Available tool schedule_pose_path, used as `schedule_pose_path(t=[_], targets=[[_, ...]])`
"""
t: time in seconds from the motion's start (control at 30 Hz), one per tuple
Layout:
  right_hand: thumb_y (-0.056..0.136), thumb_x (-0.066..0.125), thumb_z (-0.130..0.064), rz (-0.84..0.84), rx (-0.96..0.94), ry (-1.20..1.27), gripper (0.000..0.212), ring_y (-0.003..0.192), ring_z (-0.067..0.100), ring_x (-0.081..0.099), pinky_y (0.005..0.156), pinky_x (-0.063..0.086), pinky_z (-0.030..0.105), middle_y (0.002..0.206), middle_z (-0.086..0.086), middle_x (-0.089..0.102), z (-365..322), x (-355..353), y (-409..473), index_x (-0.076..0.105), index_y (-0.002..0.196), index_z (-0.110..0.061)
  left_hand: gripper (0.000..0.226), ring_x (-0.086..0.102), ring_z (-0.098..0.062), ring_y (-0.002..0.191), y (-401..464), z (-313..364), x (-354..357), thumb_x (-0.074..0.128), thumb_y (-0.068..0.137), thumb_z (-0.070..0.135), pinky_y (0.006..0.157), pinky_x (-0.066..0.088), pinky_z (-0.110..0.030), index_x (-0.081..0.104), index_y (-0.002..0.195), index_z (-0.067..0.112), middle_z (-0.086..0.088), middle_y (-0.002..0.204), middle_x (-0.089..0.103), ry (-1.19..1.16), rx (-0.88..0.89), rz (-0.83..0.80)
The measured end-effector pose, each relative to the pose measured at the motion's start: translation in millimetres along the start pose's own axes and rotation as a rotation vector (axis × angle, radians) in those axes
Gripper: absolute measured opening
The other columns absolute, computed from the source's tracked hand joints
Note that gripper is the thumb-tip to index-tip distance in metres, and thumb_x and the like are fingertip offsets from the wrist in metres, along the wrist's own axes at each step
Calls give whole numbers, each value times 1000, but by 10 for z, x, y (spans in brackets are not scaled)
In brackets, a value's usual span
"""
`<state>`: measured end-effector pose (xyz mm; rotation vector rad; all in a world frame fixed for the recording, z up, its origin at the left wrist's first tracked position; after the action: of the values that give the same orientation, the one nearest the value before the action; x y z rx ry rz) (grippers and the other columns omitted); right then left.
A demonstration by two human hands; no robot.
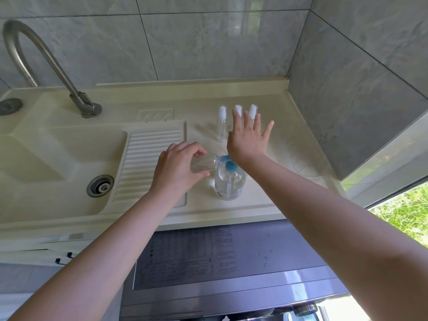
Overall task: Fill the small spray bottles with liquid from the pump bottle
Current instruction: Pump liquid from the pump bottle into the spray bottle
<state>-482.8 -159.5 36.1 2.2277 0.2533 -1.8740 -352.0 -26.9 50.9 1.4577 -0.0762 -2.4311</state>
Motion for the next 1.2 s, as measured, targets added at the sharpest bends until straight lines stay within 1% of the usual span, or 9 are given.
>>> schedule_pose_path(t=[0.17, 0.33, 0.57, 0.67, 0.77, 0.9, 1.03, 1.1, 1.2], targets=[[95, 28, -12, -28, 80, 54, 71, 153, 36, 0, 117, -10, 65, 166, 3, 12, 29, 58, -64, 2, 159, -27, 44, 54, -16, 99, -5, 1, 19, 87, 68, 35, 87, 45, -37, 65, 106, 31, 14, 103, 63, 5, -7, -6], [97, 35, -15, 16, 62, 36, 73, 153, 35, 0, 117, -9, 65, 165, 2, 13, 23, 8, -27, -2, 159, -28, 44, 53, -16, 100, 5, 11, 2, 86, 68, 35, 87, 42, -36, 64, 106, 32, 15, 103, 62, 25, -13, -9], [99, 29, -23, -87, 128, 140, 65, 153, 36, 2, 116, -10, 65, 166, 3, 12, 81, 177, -60, 5, 158, -30, 43, 54, -16, 99, -20, 15, 33, 86, 69, 37, 88, 44, -37, 64, 105, 32, 14, 102, 61, 7, -23, -11], [100, 33, -29, -51, 120, 122, 65, 153, 36, 2, 117, -8, 65, 166, 3, 12, 93, 108, -40, 3, 158, -30, 43, 54, -16, 100, -19, 26, 20, 86, 69, 36, 89, 44, -38, 64, 106, 31, 14, 103, 62, 10, -17, -10], [99, 35, -25, 25, 101, 99, 68, 153, 33, 3, 117, -8, 64, 165, 1, 15, 92, 22, -18, 2, 158, -30, 43, 54, -16, 98, -20, 12, 10, 86, 68, 36, 87, 45, -38, 65, 105, 31, 14, 101, 62, 3, -21, 9], [97, 28, -16, -27, 120, 171, 67, 153, 33, 4, 118, -8, 63, 165, -1, 17, 84, 93, -60, 7, 158, -31, 43, 54, -16, 98, -25, 18, 25, 86, 68, 36, 88, 46, -40, 65, 105, 31, 14, 101, 62, -10, -27, 14], [99, 33, -19, 35, 103, 164, 67, 153, 31, 8, 118, -6, 63, 164, -3, 19, 81, 76, -44, 5, 158, -34, 44, 54, -16, 100, -35, 19, 28, 86, 69, 36, 90, 46, -41, 65, 107, 31, 13, 103, 62, -4, -27, 11], [101, 36, -22, 8, 91, 157, 67, 153, 31, 7, 118, -6, 63, 165, -3, 18, 78, 64, -31, 4, 158, -35, 44, 54, -16, 100, -41, 8, 24, 86, 69, 36, 90, 46, -40, 65, 107, 31, 13, 103, 62, -2, -26, 16], [97, 33, -16, -84, 142, 195, 69, 152, 32, 8, 118, -6, 63, 165, -1, 17, 105, 104, -51, 6, 158, -35, 43, 54, -16, 98, -48, -6, 35, 86, 68, 35, 88, 46, -39, 65, 106, 30, 13, 102, 63, -12, -30, 30]])
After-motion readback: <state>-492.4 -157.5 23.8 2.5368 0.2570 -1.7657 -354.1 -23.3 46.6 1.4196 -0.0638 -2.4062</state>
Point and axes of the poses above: each hand's wrist, its own y-axis towards the middle knuckle, its own x-axis out of the palm, z = x × y, the point moved 6 cm from there along y, towards the middle knuckle
